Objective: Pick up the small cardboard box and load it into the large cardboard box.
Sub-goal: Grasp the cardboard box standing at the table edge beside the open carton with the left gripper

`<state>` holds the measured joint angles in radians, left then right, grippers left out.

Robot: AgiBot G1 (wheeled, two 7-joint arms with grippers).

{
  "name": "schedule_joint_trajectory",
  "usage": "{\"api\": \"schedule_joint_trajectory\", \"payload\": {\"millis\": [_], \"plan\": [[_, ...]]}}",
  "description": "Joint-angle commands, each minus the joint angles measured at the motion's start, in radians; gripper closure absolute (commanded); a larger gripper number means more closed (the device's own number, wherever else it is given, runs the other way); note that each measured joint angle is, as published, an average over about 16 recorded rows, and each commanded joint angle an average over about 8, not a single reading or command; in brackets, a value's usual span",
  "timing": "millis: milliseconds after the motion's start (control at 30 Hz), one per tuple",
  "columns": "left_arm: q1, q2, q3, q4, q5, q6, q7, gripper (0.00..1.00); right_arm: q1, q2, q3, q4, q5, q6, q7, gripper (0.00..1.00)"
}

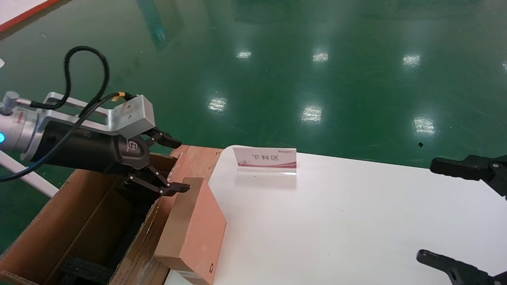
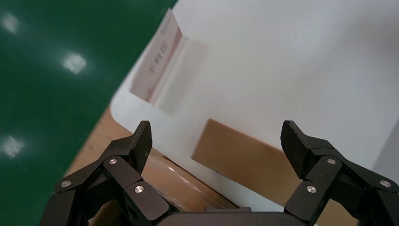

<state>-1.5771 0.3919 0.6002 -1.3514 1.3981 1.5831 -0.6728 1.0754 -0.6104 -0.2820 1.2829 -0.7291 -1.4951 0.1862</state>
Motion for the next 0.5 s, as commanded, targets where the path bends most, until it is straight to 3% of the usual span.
{"api": "schedule_joint_trajectory", "payload": {"millis": [33, 267, 500], "plan": [[-0.05, 0.006, 0.051, 0.001, 0.02, 0.008, -0.046, 0.0, 0.0, 0.0, 0.0, 0.0, 0.0, 0.0, 0.0, 0.0], [-0.223, 0.036, 0.258, 0.001, 0.012, 0.011, -0.198, 0.0, 0.0, 0.0, -0.001, 0.0, 0.0, 0.0, 0.0, 0.0], [-0.355, 0.071, 0.46, -0.001, -0.047, 0.01, -0.284, 0.0, 0.0, 0.0, -0.001, 0.0, 0.001, 0.001, -0.001, 0.0]]}}
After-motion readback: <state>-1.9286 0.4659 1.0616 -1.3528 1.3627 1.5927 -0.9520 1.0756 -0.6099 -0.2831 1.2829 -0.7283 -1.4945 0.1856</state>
